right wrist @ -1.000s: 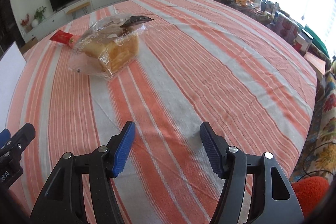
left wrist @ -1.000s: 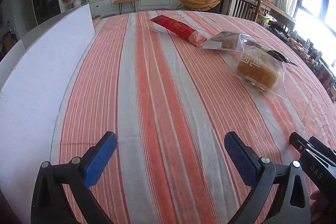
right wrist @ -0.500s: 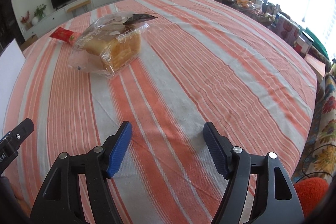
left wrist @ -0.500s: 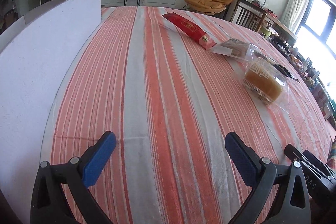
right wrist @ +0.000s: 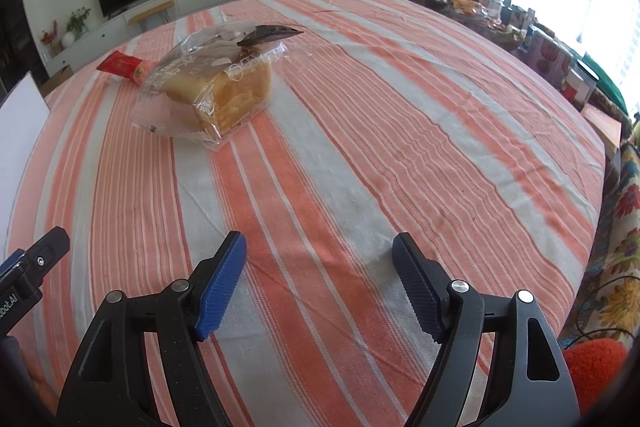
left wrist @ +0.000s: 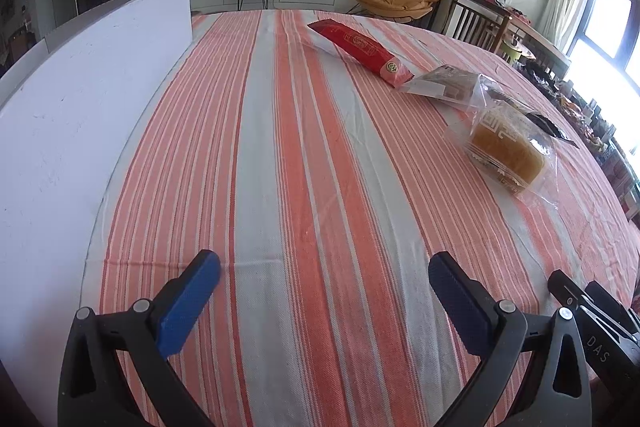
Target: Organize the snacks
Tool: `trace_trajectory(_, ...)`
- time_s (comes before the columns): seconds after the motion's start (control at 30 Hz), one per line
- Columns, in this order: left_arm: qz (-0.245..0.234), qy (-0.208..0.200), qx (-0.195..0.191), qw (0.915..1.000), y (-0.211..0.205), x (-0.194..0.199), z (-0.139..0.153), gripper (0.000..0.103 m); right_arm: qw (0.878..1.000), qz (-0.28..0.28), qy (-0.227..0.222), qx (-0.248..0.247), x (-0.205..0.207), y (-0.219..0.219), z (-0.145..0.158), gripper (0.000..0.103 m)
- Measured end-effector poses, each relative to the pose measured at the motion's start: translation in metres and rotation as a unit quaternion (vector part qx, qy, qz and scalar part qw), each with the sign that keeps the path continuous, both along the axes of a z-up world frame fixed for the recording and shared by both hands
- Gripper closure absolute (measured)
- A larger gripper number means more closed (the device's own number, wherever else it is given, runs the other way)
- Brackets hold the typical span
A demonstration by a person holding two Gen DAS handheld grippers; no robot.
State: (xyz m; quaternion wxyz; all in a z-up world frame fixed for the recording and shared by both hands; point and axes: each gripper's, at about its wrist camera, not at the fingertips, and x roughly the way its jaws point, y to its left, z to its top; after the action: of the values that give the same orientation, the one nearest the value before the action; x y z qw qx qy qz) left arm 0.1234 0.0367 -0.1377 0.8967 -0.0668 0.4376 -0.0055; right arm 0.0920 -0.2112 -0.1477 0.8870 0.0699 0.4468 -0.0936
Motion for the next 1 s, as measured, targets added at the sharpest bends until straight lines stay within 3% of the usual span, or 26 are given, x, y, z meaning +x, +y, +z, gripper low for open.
trace_trajectory(1.0, -0.003, 0.019, 0.053, 0.9984, -0.0087, 0.0043, -0.0059, 0.000, 1.000, 0.000, -0.001, 0.000, 0.0001, 0.0003, -0.0009, 0.021)
